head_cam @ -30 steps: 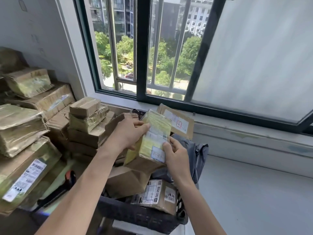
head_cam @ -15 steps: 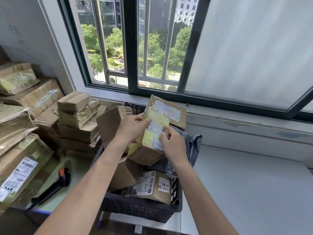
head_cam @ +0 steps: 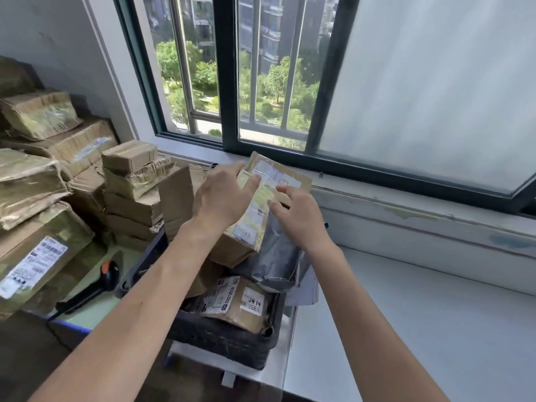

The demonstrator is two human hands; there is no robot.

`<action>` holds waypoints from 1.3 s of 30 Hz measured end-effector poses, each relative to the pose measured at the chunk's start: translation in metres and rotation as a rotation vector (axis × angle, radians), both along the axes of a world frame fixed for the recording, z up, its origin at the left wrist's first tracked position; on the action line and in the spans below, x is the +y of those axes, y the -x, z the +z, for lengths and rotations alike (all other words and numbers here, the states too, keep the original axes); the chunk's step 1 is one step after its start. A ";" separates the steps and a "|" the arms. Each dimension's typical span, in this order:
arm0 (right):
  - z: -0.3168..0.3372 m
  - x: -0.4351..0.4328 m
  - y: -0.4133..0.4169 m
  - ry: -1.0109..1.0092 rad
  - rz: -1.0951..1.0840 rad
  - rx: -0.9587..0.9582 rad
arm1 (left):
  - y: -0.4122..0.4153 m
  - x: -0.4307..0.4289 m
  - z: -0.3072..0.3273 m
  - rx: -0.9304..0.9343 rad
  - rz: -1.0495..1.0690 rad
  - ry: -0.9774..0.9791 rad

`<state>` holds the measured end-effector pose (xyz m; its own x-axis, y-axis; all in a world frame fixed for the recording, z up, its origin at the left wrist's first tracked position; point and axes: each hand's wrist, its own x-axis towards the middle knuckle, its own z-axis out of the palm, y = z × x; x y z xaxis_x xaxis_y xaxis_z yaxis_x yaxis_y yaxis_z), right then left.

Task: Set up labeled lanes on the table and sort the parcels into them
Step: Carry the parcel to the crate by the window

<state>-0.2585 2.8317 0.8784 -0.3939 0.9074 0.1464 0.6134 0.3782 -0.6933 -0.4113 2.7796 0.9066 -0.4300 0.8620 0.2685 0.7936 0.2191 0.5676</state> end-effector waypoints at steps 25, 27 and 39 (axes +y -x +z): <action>-0.035 0.029 -0.211 -0.244 0.417 -0.380 | -0.257 -0.052 -0.042 0.156 0.121 0.132; -0.047 0.023 -0.212 -0.227 0.423 -0.401 | -0.268 -0.058 -0.061 0.119 0.126 0.150; -0.152 0.057 -0.194 -0.021 0.606 -0.525 | -0.268 -0.027 -0.186 -0.058 0.226 0.567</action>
